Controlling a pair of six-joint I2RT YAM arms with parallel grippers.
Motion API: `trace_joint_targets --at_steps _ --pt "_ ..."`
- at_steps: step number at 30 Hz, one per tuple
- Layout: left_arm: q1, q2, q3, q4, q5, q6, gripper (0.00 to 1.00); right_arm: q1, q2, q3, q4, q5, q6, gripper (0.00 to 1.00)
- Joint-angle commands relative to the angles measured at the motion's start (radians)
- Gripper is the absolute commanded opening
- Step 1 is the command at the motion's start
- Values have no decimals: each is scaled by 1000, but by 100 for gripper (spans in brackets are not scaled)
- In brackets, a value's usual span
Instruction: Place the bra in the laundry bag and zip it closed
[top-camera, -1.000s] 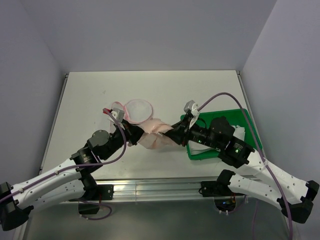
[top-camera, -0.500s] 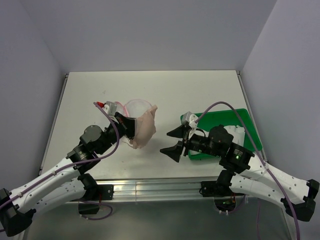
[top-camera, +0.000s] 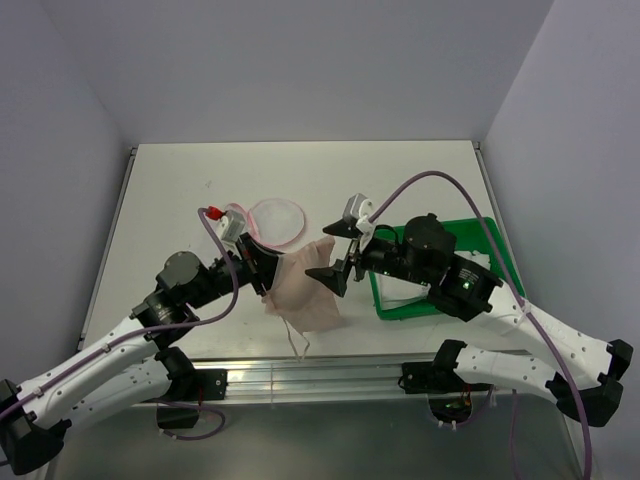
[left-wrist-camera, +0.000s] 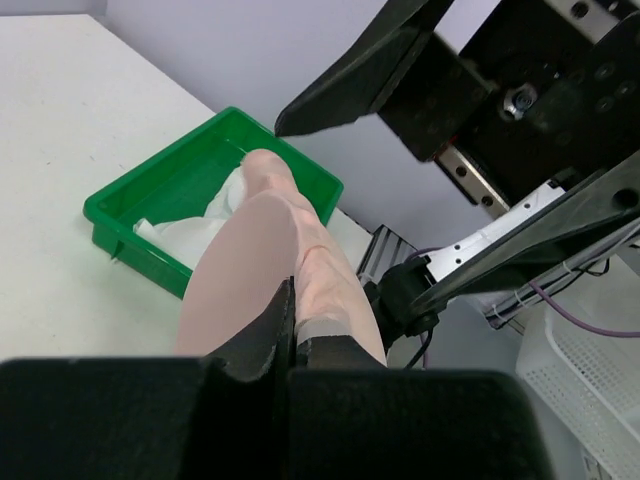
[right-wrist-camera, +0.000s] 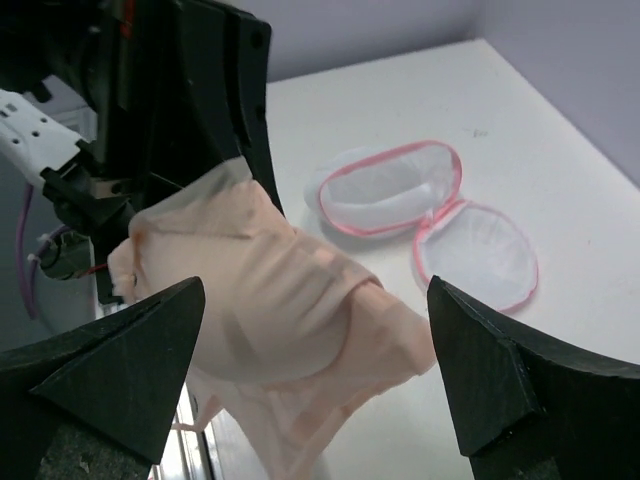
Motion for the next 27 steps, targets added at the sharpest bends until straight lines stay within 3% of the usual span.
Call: trace_joint_targets --at_steps 1,8,16,18,27 --pt "3 -33 10 30 61 32 0 -11 -7 64 -30 -111 -82 100" --pt "3 -53 29 4 97 51 0 -53 113 64 -47 -294 -65 100" --pt "2 -73 44 -47 120 68 0 -109 122 35 4 -496 -36 98" --pt "2 -82 46 -64 103 70 0 -116 114 8 33 -524 -9 92" --pt "2 -91 61 -90 66 68 5 -119 117 -60 131 -584 81 43"
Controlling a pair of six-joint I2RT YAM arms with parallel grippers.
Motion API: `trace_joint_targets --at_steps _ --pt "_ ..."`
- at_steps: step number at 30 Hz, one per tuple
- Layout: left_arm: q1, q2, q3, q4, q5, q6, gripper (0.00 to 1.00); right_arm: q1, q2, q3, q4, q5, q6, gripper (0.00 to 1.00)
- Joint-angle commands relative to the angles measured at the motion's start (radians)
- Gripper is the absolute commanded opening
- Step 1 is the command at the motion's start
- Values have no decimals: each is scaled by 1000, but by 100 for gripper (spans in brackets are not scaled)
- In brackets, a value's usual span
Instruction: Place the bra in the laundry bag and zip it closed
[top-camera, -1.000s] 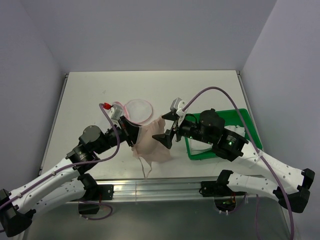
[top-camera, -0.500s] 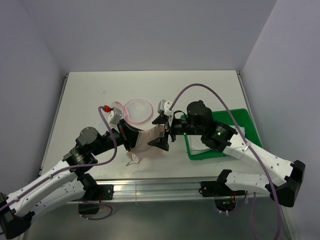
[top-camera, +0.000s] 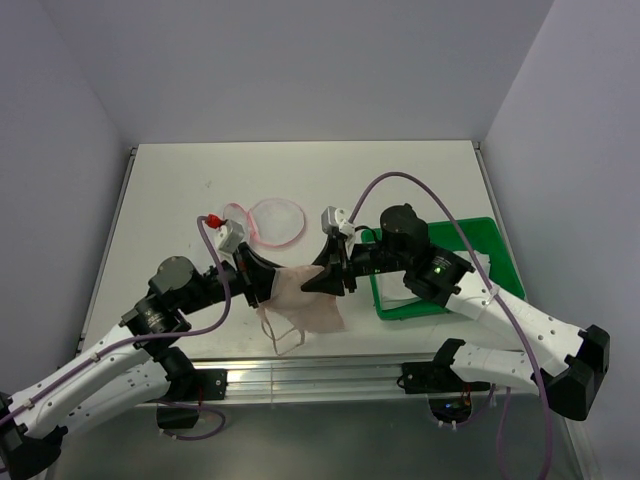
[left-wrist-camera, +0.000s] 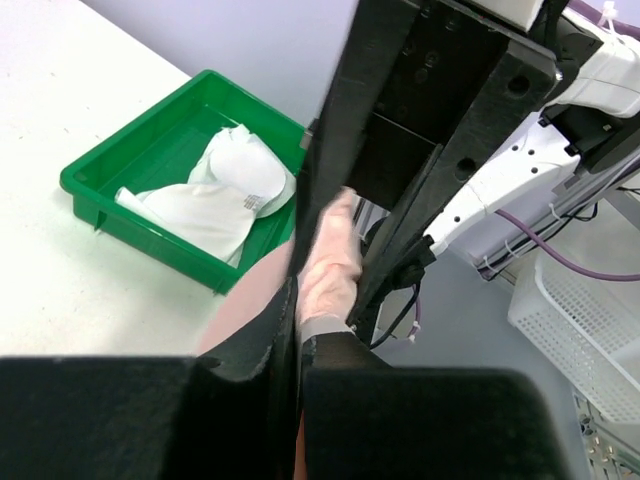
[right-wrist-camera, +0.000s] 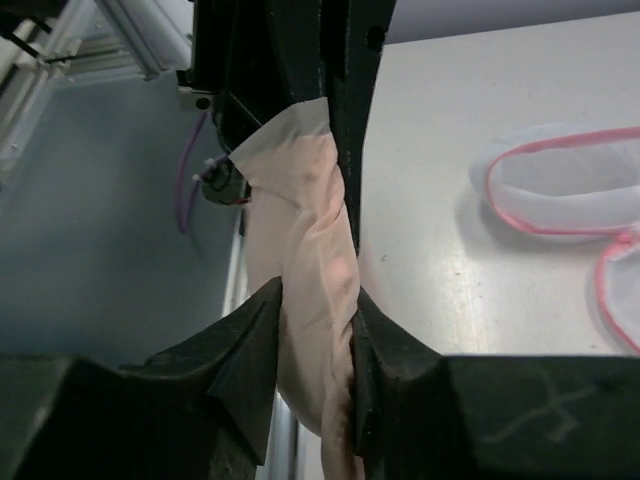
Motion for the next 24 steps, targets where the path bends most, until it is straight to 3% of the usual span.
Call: trace_joint_targets --at_steps 1,3,4,6,7,10,13,18,20,24 --pt "2 -13 62 14 -36 27 10 -6 -5 -6 68 -48 41 34" --pt "2 -19 76 -6 -59 35 19 -10 -1 -1 68 -47 41 28" --pt "2 -24 82 -38 -88 47 27 -12 -1 2 65 -45 41 18" --pt "2 -39 98 -66 -117 58 37 -15 1 8 60 -33 72 12" --pt "2 -46 104 -81 -134 70 51 -23 1 6 60 -27 75 9" --pt "2 -77 133 -179 -219 92 73 -50 7 -1 88 -22 106 2" --pt "2 -126 151 -285 -364 71 76 -79 16 -18 146 -20 164 0" --pt "2 -165 144 -524 -902 -113 68 -122 30 -31 246 22 276 0" --pt "2 -119 136 -605 -1023 -175 65 -122 36 -17 266 82 320 0" --pt "10 -15 99 -569 -1098 -227 66 -121 33 -4 313 197 412 0"
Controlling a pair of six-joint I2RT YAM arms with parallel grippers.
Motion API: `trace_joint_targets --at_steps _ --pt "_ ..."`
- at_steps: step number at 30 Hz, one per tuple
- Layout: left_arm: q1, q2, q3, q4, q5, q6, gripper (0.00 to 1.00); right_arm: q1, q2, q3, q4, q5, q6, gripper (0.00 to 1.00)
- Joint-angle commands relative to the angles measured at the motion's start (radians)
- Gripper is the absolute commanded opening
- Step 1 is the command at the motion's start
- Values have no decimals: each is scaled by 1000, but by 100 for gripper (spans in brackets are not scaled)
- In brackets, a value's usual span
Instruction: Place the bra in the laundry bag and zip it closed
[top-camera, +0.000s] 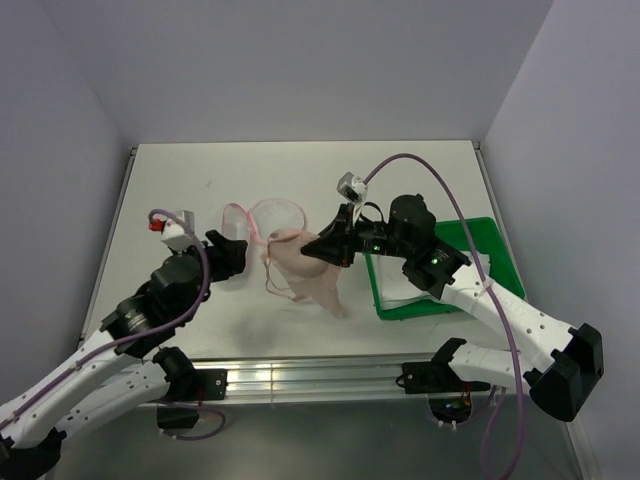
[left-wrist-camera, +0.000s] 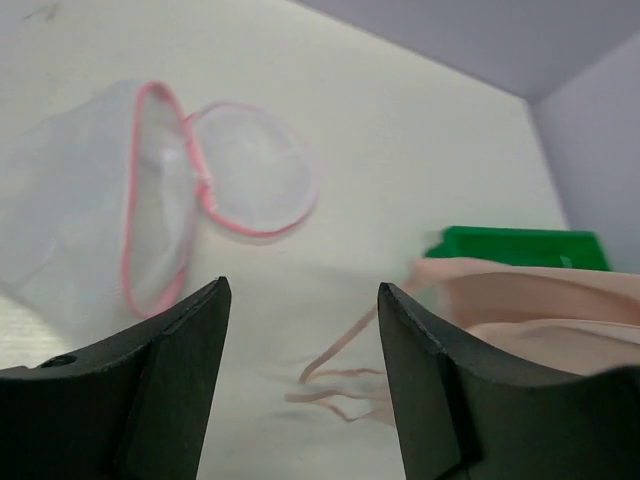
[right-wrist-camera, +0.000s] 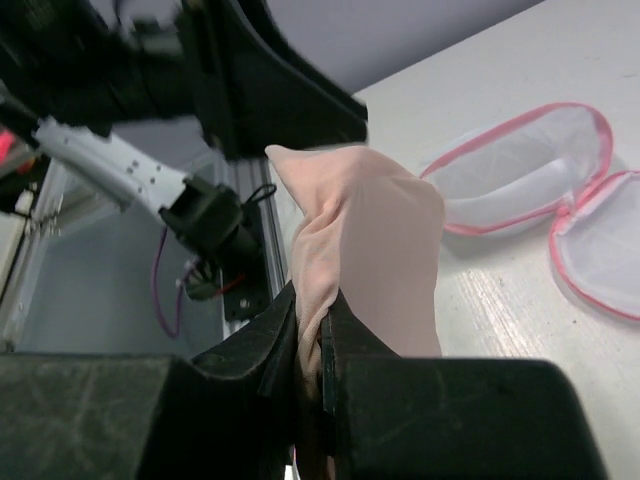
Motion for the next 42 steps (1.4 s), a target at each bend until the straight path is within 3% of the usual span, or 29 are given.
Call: trace_joint_targets --at_steps 1,10,18,19,20,22,23,25,34,42 --pt "26 114 -28 -34 -204 -82 68 -3 -8 30 128 127 115 0" --pt "366 362 -73 213 23 13 71 -1 -48 18 199 436 266 0" --pt "400 608 -23 322 95 57 66 -3 -48 -2 219 467 286 0" --pt "400 621 -13 326 93 59 63 -3 -48 -3 223 471 298 0" --pt "400 631 -10 336 84 61 51 -3 -49 -8 228 482 307 0" --pt "405 647 -13 348 79 57 38 -3 -49 -19 254 505 344 0" --pt "405 648 -15 354 85 54 18 -3 -49 -23 265 514 358 0" --pt "406 639 -35 374 125 44 0 -3 -48 -39 301 536 399 0" --pt "394 492 -203 650 440 -90 0 -1 -36 -53 443 712 513 0" --pt "393 404 -340 756 449 -150 0 45 156 -11 656 810 612 0"
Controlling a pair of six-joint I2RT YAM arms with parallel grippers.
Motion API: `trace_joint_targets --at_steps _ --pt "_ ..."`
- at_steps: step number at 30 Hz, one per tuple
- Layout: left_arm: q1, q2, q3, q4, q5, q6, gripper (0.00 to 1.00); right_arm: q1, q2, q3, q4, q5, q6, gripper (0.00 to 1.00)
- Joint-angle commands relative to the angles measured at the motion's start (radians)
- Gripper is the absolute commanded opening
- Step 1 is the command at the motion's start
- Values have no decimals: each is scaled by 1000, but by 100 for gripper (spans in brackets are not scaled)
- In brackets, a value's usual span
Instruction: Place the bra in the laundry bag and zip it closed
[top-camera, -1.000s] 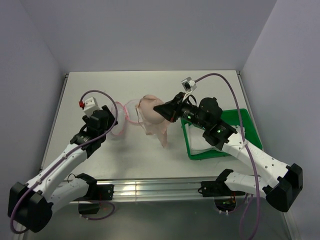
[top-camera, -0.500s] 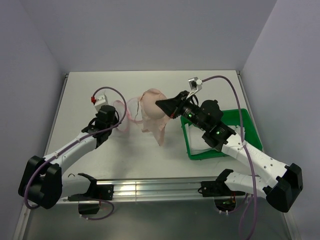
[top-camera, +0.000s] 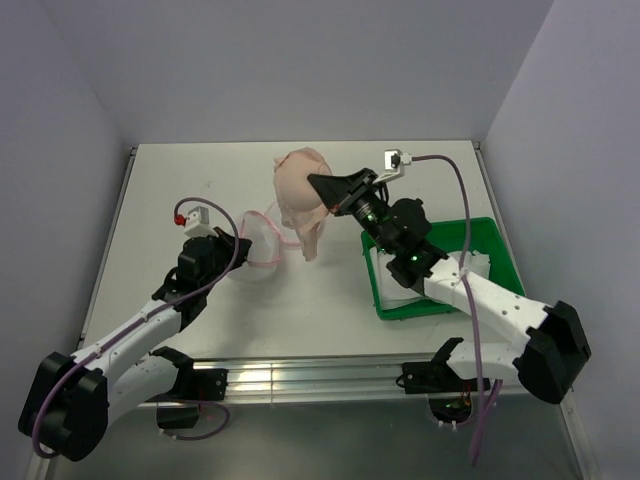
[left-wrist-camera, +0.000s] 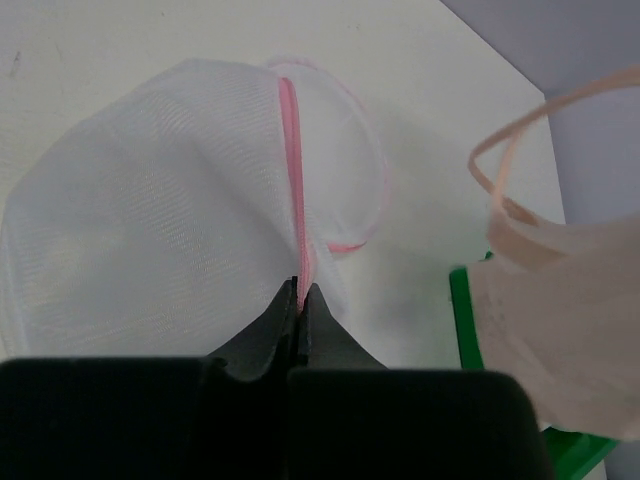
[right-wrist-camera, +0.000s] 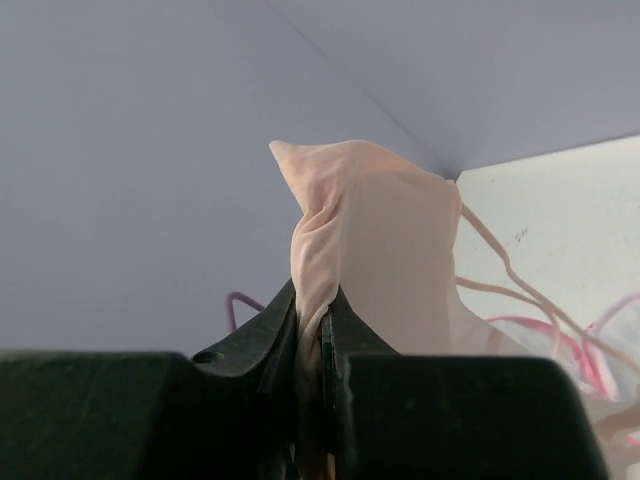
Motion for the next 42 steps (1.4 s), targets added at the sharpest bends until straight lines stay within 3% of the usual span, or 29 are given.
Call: trace_joint_targets --at_steps 1,9,23,30,42 --pt "-3 -13 -41 119 41 -39 0 46 128 51 209 90 66 0" --pt "-1 -45 -115 156 20 -55 0 127 412 154 377 170 150 0" --pt "1 -122 -152 102 -20 -35 0 195 463 286 309 268 155 0" --pt "5 -140 -155 66 -55 -32 0 207 522 125 401 287 255 0" --pt "10 -165 -189 56 -55 -21 0 205 495 -37 432 264 175 0"
